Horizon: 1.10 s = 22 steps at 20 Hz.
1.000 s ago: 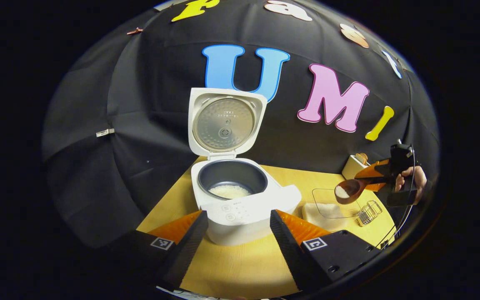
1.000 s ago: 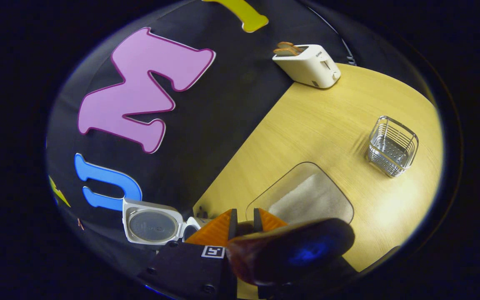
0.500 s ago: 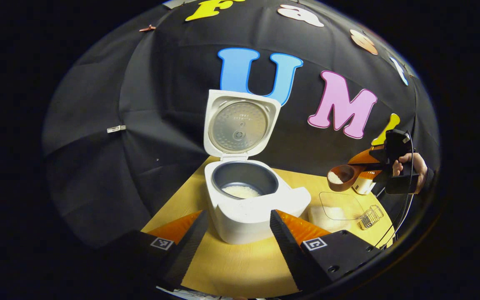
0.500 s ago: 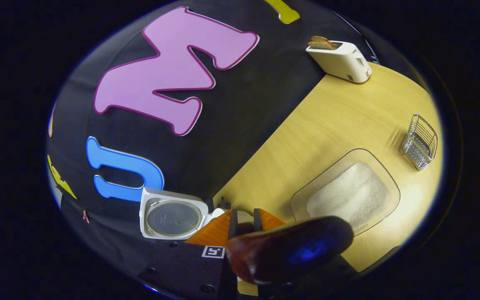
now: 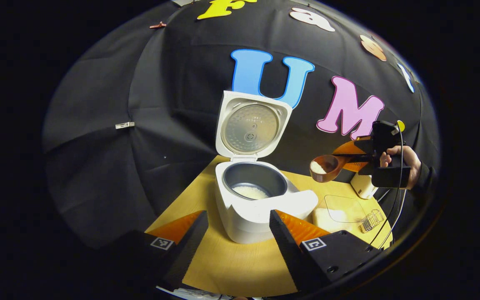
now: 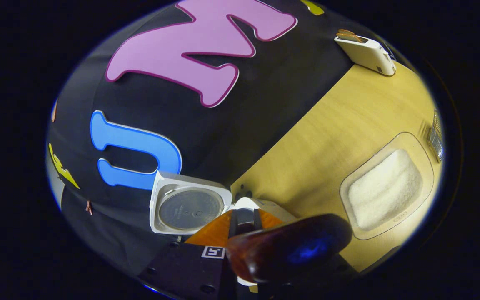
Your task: Close the left gripper, press the button to open the rice cooker; take a wooden spoon from the chopstick holder with the right hand, scoop a spoonful of rice and pour it into the rice cooker, then put the wooden spoon back into the chopstick holder.
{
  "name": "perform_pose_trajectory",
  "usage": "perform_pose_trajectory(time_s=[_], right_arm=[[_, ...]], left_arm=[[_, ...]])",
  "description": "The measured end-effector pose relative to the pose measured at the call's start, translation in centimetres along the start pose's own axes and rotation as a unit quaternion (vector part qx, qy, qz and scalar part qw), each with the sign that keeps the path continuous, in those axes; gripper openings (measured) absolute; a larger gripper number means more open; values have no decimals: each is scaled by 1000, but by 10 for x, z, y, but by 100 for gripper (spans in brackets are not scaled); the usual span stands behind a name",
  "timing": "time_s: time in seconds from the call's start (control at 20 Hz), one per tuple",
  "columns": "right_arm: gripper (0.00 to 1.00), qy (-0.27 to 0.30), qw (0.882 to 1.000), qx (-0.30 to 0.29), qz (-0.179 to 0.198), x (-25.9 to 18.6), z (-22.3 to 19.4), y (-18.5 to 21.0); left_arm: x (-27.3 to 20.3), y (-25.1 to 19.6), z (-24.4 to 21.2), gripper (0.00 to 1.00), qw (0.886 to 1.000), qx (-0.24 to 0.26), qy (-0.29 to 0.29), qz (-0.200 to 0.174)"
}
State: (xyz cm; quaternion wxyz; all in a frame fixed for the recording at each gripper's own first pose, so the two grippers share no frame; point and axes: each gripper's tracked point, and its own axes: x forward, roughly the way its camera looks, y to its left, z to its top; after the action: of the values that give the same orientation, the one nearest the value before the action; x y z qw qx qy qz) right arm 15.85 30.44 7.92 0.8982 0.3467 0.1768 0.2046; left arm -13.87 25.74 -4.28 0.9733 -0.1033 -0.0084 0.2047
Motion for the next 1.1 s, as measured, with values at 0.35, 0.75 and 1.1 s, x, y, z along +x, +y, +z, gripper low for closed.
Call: perform_pose_trajectory(time_s=[0.35, 0.75, 1.1], right_arm=[[11, 27, 999, -41, 15, 51, -39, 42], [10, 18, 986, -166, -1, 101, -81, 61], [10, 5, 960, -279, -4, 121, -114, 68]], left_arm=[[2, 28, -5, 96, 1000, -16, 6, 22], [9, 54, -15, 92, 998, -46, 12, 44], [5, 72, -35, 96, 994, -80, 17, 67]])
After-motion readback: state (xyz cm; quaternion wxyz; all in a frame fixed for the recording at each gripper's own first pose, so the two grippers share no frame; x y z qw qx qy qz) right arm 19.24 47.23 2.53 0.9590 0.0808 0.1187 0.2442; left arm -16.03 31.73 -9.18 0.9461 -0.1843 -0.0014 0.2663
